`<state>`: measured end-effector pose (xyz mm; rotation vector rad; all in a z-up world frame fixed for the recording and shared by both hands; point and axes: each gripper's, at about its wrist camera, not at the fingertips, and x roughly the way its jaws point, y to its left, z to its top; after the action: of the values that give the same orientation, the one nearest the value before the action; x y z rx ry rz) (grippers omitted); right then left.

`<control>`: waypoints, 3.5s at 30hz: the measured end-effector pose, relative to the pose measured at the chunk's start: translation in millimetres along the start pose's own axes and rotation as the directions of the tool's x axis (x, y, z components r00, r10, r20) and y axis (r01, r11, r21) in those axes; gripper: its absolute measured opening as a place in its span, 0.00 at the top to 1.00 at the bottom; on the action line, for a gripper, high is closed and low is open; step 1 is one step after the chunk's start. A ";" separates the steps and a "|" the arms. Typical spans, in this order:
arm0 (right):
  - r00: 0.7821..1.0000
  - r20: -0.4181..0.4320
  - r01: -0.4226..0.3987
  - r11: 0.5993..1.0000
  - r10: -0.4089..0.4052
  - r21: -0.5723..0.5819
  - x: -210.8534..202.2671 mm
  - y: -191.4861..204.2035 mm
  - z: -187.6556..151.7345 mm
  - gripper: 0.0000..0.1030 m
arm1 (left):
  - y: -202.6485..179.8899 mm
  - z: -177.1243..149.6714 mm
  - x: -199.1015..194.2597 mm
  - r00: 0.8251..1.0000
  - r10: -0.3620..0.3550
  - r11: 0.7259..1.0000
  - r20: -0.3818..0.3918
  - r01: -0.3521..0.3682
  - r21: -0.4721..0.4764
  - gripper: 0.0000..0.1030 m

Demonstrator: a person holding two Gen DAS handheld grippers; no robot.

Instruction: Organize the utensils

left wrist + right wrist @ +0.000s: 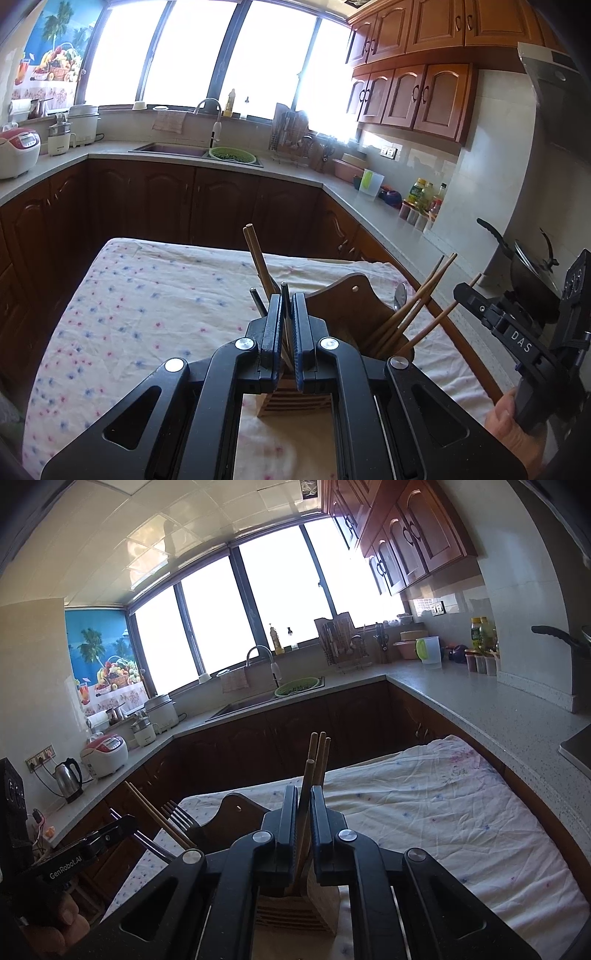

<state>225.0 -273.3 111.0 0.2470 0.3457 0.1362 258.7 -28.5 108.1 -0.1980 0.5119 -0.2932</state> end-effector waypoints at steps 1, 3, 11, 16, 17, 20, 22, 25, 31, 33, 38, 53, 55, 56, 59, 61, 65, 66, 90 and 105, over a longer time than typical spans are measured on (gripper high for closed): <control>1.000 0.000 0.000 1.000 0.000 0.001 0.3 -0.4 -0.3 0.92 | 0.9 0.0 0.4 1.000 -0.002 1.000 -0.005 0.002 -0.004 0.96; 1.000 -0.007 -0.007 1.000 0.007 0.012 0.6 -1.5 -0.4 0.89 | 0.9 0.6 -1.2 1.000 -0.004 1.000 -0.009 0.004 -0.009 0.94; 0.998 0.043 -0.046 0.998 0.044 0.050 -20.8 -3.7 4.6 0.39 | -2.9 1.0 -34.5 0.999 -0.020 1.000 0.047 0.021 -0.018 0.62; 0.995 0.086 -0.054 0.997 0.049 0.057 -41.0 -3.6 5.8 0.16 | 4.0 -9.0 -61.2 0.996 0.022 0.998 0.085 -0.018 -0.053 0.23; 0.995 0.090 -0.055 0.997 0.049 0.058 -44.9 -3.9 4.5 0.12 | 6.4 -12.2 -65.2 0.996 0.033 0.997 0.088 -0.028 -0.065 0.21; 0.995 0.088 -0.053 0.996 0.047 0.067 -53.8 -6.3 -4.1 0.04 | 16.2 -25.1 -73.4 0.997 0.035 0.994 0.074 -0.027 -0.104 0.18; 0.996 0.084 -0.049 0.996 0.043 0.073 -58.8 -7.5 -12.2 0.02 | 21.1 -34.8 -77.7 0.997 0.040 0.992 0.062 -0.032 -0.124 0.17; 0.997 0.064 -0.048 0.995 0.043 0.082 -64.9 -8.2 -28.2 0.02 | 27.2 -50.6 -83.6 0.998 0.055 0.989 0.042 -0.049 -0.141 0.16; 0.998 0.004 -0.063 0.994 0.062 0.095 -79.1 -12.4 -63.0 0.02 | 34.3 -81.7 -97.7 0.997 0.082 0.985 0.008 -0.080 -0.153 0.16; 0.998 -0.001 -0.068 0.993 0.068 0.100 -86.5 -13.5 -72.2 0.02 | 33.9 -90.5 -103.6 0.996 0.092 0.984 0.001 -0.091 -0.151 0.16; 0.997 -0.013 -0.079 0.993 0.080 0.090 -105.2 -9.7 -84.8 0.02 | 30.7 -105.7 -123.0 0.997 0.080 0.985 -0.007 -0.080 -0.151 0.16; 0.969 0.246 0.016 0.990 0.018 -0.137 -191.2 29.4 -102.7 0.00 | 3.9 -151.1 -172.3 0.972 0.193 0.980 0.135 -0.198 0.029 0.00; 0.972 0.233 0.018 0.990 0.015 -0.138 -189.3 26.7 -113.4 0.00 | 5.1 -161.0 -171.1 0.970 0.203 0.977 0.130 -0.209 0.038 0.00; 0.975 0.224 0.021 0.990 0.011 -0.137 -187.7 24.9 -118.7 0.00 | 4.9 -165.7 -171.2 0.969 0.208 0.975 0.132 -0.216 0.045 0.00; 0.980 0.198 0.036 0.990 -0.009 -0.135 -183.3 21.5 -132.8 0.00 | 3.4 -179.0 -172.9 0.961 0.231 0.968 0.150 -0.242 0.060 0.00; 0.981 0.194 0.043 0.990 -0.016 -0.137 -183.6 19.9 -140.6 0.00 | 2.9 -184.4 -172.2 0.962 0.232 0.968 0.145 -0.243 0.064 0.00; 0.983 0.185 0.048 0.986 -0.018 -0.158 -185.0 21.4 -150.5 0.00 | 0.9 -194.2 -168.9 0.961 0.242 0.964 0.132 -0.254 0.078 0.00; 0.983 0.182 0.046 0.985 -0.016 -0.166 -184.8 22.5 -151.8 0.00 | 0.0 -196.2 -168.6 0.960 0.246 0.962 0.134 -0.259 0.082 0.00; 0.989 0.147 0.065 0.974 -0.033 -0.218 -189.5 22.8 -171.4 0.00 | -13.8 -213.7 -168.7 0.954 0.269 0.948 0.132 -0.287 0.139 0.00; 0.990 0.134 0.073 0.976 -0.046 -0.207 -190.0 19.1 -171.6 0.00 | -14.5 -214.4 -168.4 0.942 0.301 0.936 0.146 -0.321 0.143 0.00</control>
<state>-14.1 -250.9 20.1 0.0343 0.2078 0.0960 6.7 -11.7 4.7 0.0282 0.3880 -0.0114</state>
